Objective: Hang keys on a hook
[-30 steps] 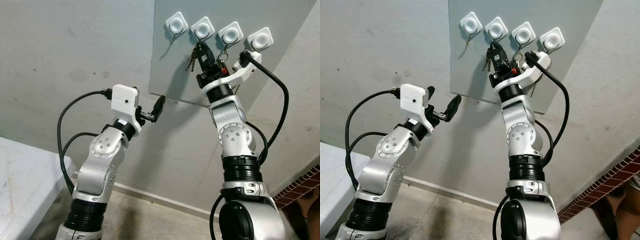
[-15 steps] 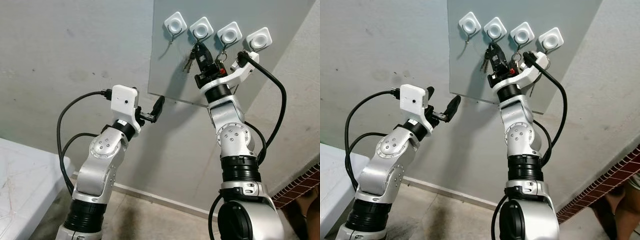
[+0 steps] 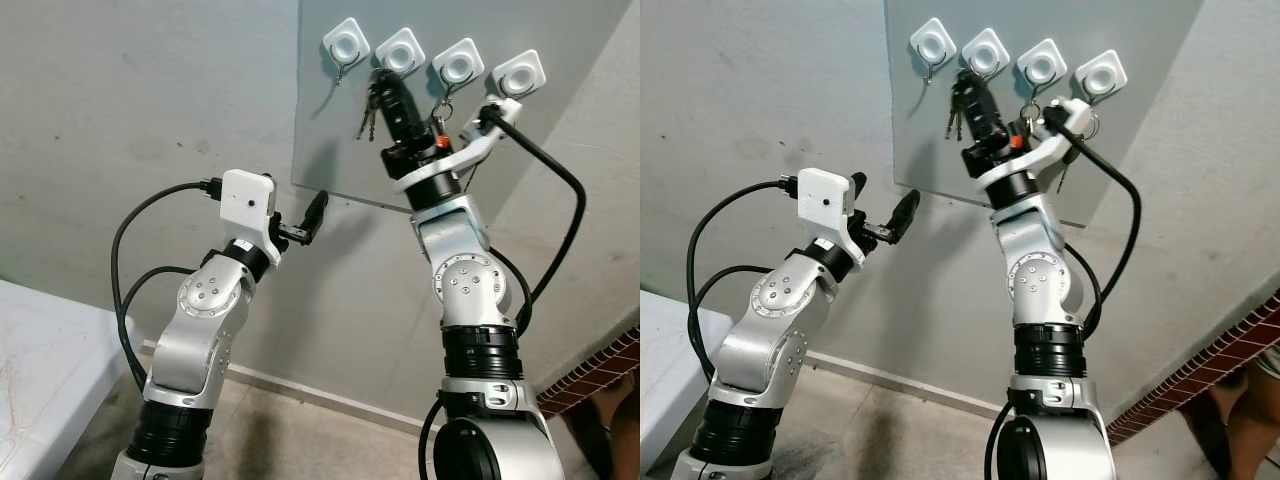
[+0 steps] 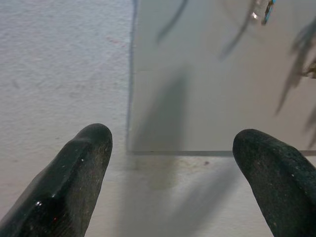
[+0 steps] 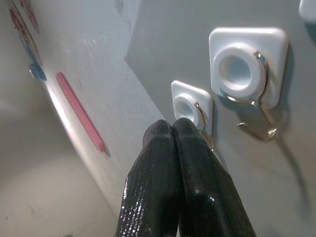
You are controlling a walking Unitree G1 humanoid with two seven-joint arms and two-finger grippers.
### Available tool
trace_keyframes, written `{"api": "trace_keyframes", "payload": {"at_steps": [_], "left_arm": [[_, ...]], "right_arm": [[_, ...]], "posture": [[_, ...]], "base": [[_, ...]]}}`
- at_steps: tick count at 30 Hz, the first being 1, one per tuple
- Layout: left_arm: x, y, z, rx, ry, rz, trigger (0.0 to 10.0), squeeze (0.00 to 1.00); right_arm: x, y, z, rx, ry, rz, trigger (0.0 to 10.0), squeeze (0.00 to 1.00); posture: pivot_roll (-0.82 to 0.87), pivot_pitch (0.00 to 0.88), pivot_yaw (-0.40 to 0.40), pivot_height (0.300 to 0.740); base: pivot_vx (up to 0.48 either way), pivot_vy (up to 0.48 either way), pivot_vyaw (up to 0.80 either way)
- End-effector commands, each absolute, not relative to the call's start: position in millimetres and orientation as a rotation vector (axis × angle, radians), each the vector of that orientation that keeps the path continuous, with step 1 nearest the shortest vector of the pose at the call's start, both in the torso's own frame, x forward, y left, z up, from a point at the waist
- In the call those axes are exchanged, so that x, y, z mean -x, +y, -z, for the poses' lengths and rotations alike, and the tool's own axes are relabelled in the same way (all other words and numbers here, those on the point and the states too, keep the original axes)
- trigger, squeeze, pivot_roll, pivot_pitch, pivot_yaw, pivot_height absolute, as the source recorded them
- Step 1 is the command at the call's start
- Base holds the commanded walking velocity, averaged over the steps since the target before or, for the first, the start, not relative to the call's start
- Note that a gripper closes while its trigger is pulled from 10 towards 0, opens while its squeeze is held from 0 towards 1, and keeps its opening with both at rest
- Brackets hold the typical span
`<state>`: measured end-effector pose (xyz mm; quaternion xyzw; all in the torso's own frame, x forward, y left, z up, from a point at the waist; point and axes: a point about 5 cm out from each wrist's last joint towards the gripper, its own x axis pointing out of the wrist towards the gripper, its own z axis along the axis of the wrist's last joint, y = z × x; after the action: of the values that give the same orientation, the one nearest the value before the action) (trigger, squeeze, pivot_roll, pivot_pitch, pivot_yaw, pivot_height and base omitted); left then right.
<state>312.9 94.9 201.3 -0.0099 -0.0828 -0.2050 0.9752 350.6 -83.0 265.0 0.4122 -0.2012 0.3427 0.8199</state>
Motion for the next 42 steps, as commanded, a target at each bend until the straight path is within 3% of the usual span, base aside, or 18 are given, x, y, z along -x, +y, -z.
{"api": "trace_keyframes", "payload": {"at_steps": [1, 8, 12, 42], "left_arm": [[-311.1, 95.6, -204.5, 0.014, -0.176, 0.412, 10.0, 0.0], [-311.2, 96.4, -204.2, 0.02, -0.174, 0.406, 10.0, 0.0], [-311.2, 97.0, -204.6, 0.018, -0.173, 0.405, 10.0, 0.0], [-312.0, 97.0, -205.5, 0.023, -0.171, 0.401, 10.0, 0.0]], "right_arm": [[-350.9, -83.5, -266.5, -0.89, -0.424, -0.719, 10.0, 0.0], [-357.4, -87.0, -258.4, -0.873, -0.379, -0.646, 10.0, 0.0], [-352.2, -82.1, -260.9, -0.85, -0.396, -0.706, 10.0, 0.0], [-358.0, -99.7, -268.2, -1.008, -0.456, -0.606, 10.0, 0.0]], "posture": [[-0.02, 0.026, -0.081, 0.74], [-0.02, 0.026, -0.081, 0.74], [-0.02, 0.033, -0.079, 0.74], [-0.01, 0.038, -0.075, 0.74]], "base": [[0.0, 0.0, 0.0], [0.0, 0.0, 0.0], [0.0, 0.0, 0.0], [0.0, 0.0, 0.0]]}}
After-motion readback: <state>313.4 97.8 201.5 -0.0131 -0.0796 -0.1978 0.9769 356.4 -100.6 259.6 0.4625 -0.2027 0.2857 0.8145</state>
